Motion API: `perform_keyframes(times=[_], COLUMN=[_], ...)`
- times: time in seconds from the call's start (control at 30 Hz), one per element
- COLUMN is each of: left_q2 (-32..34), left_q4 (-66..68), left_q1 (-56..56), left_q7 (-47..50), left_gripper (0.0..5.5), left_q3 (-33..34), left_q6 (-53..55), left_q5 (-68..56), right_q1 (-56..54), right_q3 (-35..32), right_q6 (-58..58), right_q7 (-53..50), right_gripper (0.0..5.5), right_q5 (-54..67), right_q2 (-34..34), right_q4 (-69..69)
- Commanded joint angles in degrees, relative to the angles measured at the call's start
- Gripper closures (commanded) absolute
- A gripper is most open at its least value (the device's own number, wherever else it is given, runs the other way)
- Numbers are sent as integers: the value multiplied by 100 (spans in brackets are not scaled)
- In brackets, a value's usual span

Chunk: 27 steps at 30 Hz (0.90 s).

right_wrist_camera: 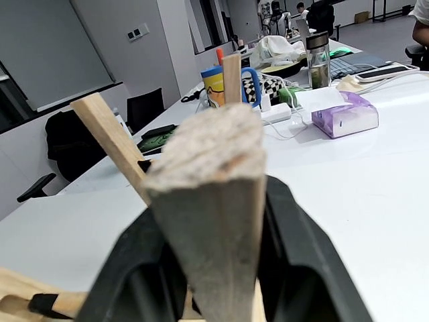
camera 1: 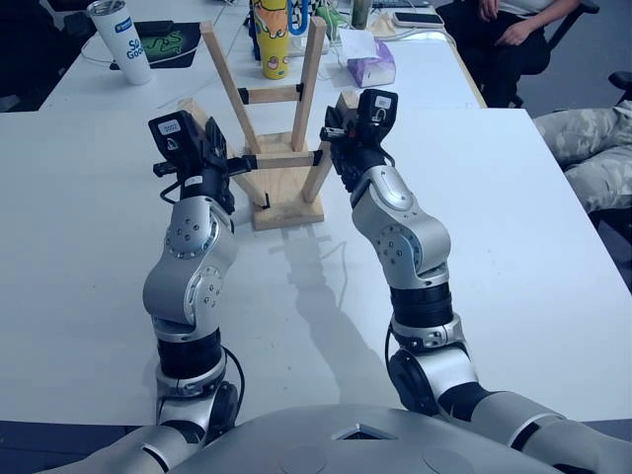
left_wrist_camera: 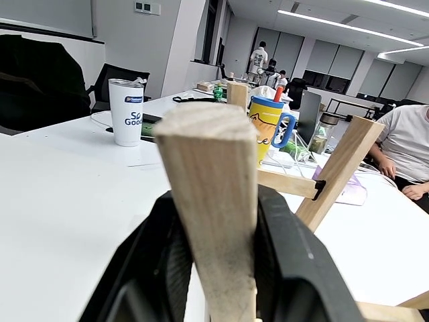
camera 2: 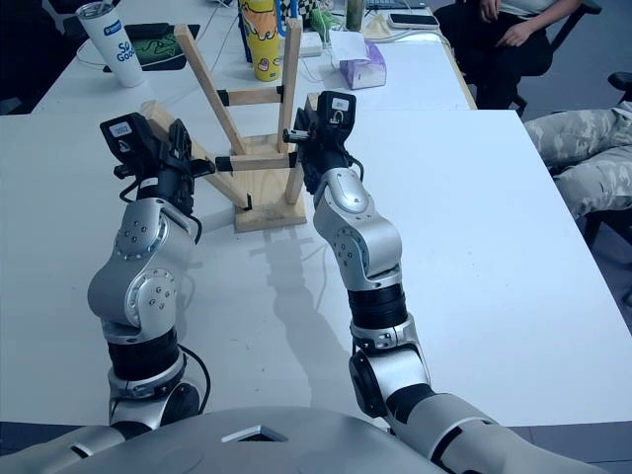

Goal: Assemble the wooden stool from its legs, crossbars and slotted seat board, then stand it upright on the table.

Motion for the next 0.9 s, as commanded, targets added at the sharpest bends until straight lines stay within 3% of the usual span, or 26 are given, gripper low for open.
perform_keyframes(times=[0.03,0.33,0.53,0.9], left_q2=[102,418,832,977], left_q4=[1090,1463,1439,1942], left_q1=[558,500,447,683], left_q7=[-590,-1016,-1371,-1674], left_gripper=[447,446,445,444], left_q3=[-213,-242,-674,-531], left_q6=[1257,1281,1275,1296], left_q5=[-205,-200,-111,-261], right_q1=[16,81,14,61], right_q3=[168,321,587,-398], right_q6=[-481,-1002,-1186,-875], right_q7=[1183,1774,1822,1504], right_gripper=[442,439,437,434], right_q5=[802,796,421,1444], right_q2=[754,650,524,1081], right_q4=[95,123,129,346])
